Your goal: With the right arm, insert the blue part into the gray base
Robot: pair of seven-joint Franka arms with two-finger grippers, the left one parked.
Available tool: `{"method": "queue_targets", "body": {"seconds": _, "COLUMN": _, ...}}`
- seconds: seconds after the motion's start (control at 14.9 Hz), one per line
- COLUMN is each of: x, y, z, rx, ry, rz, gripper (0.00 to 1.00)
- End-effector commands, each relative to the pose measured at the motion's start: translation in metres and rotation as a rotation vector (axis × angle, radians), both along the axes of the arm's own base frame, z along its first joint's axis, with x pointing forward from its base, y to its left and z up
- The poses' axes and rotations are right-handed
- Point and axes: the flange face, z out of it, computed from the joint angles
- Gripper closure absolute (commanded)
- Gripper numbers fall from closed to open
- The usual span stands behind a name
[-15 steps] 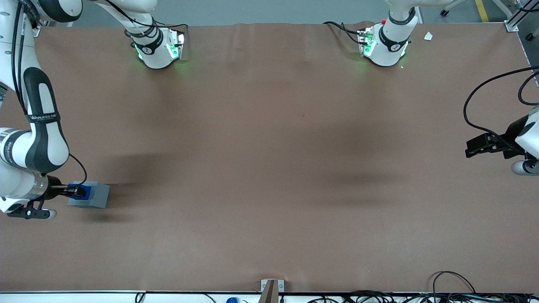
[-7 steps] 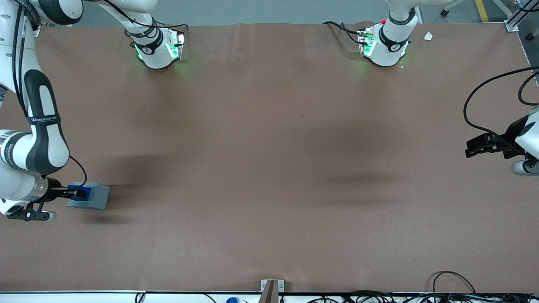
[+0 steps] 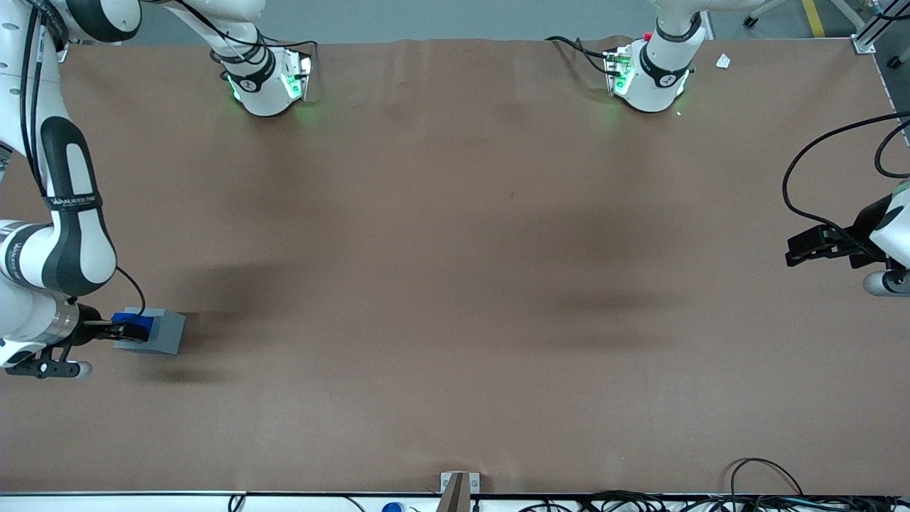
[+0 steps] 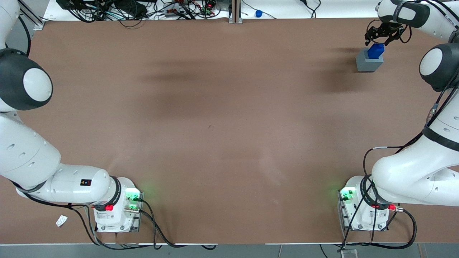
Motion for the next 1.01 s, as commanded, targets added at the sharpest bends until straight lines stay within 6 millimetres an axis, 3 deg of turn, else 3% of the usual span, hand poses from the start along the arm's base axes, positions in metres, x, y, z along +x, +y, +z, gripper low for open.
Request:
{"method": "queue_targets", "body": {"seconds": 0.0, "x": -0.011, "y": 0.035, "z": 0.078, "rx": -0.02, "ry": 0.012, "rz": 0.024, "gripper": 0.0}}
{"method": "queue_targets", "body": {"seconds": 0.13, "x": -0.025, "y": 0.044, "z": 0.141, "rx": -0.031, "ry": -0.015, "rz": -0.007, "gripper": 0.0}}
{"method": "queue_targets", "body": {"seconds": 0.4, "x": -0.065, "y": 0.041, "z": 0.225, "rx": -0.02, "ry": -0.017, "rz": -0.054, "gripper": 0.0}}
{"method": "queue_targets", "body": {"seconds": 0.54, "x": -0.092, "y": 0.049, "z": 0.264, "rx": 0.021, "ry": -0.065, "rz": -0.067, "gripper": 0.0}}
{"method": "queue_targets", "body": {"seconds": 0.8, "x": -0.137, "y": 0.071, "z": 0.32, "rx": 0.007, "ry": -0.135, "rz": -0.062, "gripper": 0.0}}
{"method": "queue_targets", "body": {"seconds": 0.94, "x": -0.149, "y": 0.093, "z": 0.325, "rx": -0.002, "ry": -0.133, "rz": -0.073, "gripper": 0.0}}
